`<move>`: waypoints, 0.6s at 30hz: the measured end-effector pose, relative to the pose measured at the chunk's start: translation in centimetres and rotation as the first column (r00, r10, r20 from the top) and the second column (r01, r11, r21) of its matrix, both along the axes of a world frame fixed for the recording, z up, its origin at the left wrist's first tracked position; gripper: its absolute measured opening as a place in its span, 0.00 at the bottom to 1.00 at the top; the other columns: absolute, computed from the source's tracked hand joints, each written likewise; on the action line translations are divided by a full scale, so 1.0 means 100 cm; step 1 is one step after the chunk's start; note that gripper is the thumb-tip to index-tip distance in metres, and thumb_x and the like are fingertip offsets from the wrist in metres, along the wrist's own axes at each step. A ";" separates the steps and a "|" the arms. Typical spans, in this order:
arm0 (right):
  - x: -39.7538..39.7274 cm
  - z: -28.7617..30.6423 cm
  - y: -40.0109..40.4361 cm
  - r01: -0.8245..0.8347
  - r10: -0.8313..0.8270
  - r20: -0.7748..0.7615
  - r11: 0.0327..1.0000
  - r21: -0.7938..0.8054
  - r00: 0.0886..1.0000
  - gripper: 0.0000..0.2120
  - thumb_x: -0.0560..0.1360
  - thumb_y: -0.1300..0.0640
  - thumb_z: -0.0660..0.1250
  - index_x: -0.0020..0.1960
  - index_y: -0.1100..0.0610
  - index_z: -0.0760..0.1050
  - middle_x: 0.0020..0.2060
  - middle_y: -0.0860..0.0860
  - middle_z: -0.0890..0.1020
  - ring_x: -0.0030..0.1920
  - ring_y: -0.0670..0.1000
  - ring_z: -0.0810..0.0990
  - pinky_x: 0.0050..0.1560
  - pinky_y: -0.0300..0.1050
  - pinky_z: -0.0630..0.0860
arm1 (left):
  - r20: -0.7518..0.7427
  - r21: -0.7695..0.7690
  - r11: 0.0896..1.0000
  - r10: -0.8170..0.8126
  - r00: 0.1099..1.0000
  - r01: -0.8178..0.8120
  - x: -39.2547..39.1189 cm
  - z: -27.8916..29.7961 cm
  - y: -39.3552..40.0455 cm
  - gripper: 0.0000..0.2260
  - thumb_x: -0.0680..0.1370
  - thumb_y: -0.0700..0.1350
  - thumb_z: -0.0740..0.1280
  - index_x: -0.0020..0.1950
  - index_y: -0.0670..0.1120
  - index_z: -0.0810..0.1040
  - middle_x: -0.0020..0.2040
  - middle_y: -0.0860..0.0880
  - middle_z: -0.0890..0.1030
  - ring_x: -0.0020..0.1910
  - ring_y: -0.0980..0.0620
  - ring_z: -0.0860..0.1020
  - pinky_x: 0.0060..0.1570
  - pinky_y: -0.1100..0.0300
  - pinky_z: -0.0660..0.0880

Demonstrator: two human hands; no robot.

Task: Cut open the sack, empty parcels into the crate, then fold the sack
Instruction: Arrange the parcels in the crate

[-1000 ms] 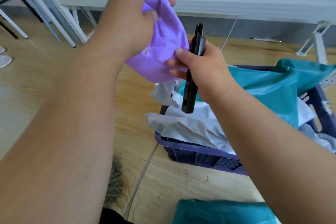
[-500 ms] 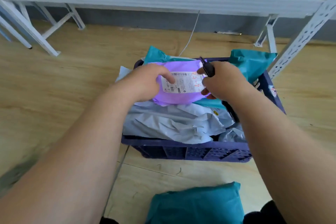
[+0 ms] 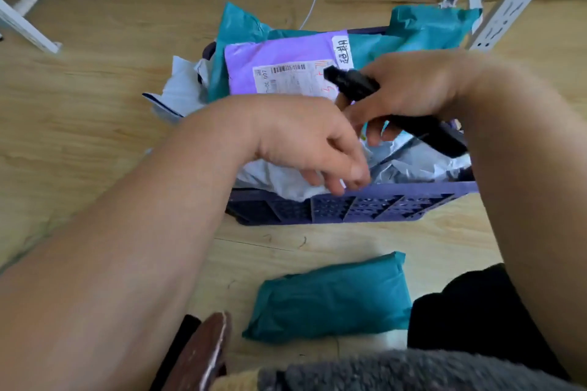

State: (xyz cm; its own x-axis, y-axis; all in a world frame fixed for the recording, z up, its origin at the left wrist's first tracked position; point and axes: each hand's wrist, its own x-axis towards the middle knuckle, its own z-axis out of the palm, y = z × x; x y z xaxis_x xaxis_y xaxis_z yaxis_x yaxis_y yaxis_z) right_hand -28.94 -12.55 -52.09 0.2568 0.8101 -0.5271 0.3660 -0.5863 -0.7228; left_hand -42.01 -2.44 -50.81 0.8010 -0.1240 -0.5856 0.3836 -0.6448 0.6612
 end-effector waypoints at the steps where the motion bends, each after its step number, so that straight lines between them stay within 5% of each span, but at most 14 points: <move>1: -0.005 -0.002 -0.004 -0.088 0.085 -0.050 0.994 -0.060 0.995 0.04 0.77 0.62 0.67 0.45 0.56 0.79 0.35 0.51 0.85 0.31 0.46 0.82 0.30 0.35 0.78 | -0.108 -0.022 0.993 -0.114 0.988 0.112 -0.004 -0.005 -0.006 0.09 0.78 0.43 0.67 0.57 0.48 0.81 0.49 0.52 0.85 0.46 0.58 0.83 0.48 0.64 0.80; 4: -0.026 -0.027 -0.013 -0.284 0.261 -0.121 0.925 -0.251 0.958 0.03 0.77 0.63 0.67 0.48 0.57 0.79 0.42 0.55 0.86 0.36 0.48 0.85 0.35 0.38 0.81 | -0.241 0.092 0.914 -0.364 0.900 0.395 -0.016 -0.044 -0.030 0.17 0.78 0.49 0.66 0.67 0.51 0.75 0.59 0.53 0.82 0.52 0.57 0.81 0.56 0.61 0.77; 7: -0.045 -0.054 -0.019 -0.372 0.358 -0.113 0.831 -0.414 0.927 0.06 0.78 0.62 0.64 0.52 0.58 0.78 0.46 0.55 0.86 0.39 0.50 0.86 0.37 0.40 0.81 | -0.352 0.203 0.839 -0.419 0.837 0.505 -0.039 -0.106 -0.058 0.22 0.78 0.56 0.64 0.70 0.50 0.72 0.63 0.51 0.78 0.60 0.51 0.76 0.61 0.54 0.73; 13: -0.089 -0.142 -0.031 -0.382 0.534 -0.014 0.586 -0.714 0.846 0.12 0.79 0.63 0.60 0.61 0.64 0.73 0.38 0.55 0.83 0.30 0.49 0.80 0.33 0.42 0.76 | -0.378 0.432 0.880 -0.020 0.925 0.195 -0.083 -0.221 -0.071 0.24 0.75 0.50 0.67 0.68 0.44 0.67 0.65 0.43 0.71 0.63 0.43 0.73 0.57 0.51 0.72; 18: -0.089 -0.208 -0.042 -0.304 0.586 0.195 0.642 -0.704 0.786 0.18 0.73 0.65 0.68 0.63 0.60 0.74 0.48 0.54 0.80 0.35 0.51 0.77 0.35 0.46 0.74 | -0.389 0.472 0.862 0.013 0.921 0.187 -0.096 -0.257 -0.063 0.24 0.75 0.49 0.69 0.69 0.45 0.67 0.64 0.45 0.71 0.63 0.44 0.72 0.56 0.51 0.72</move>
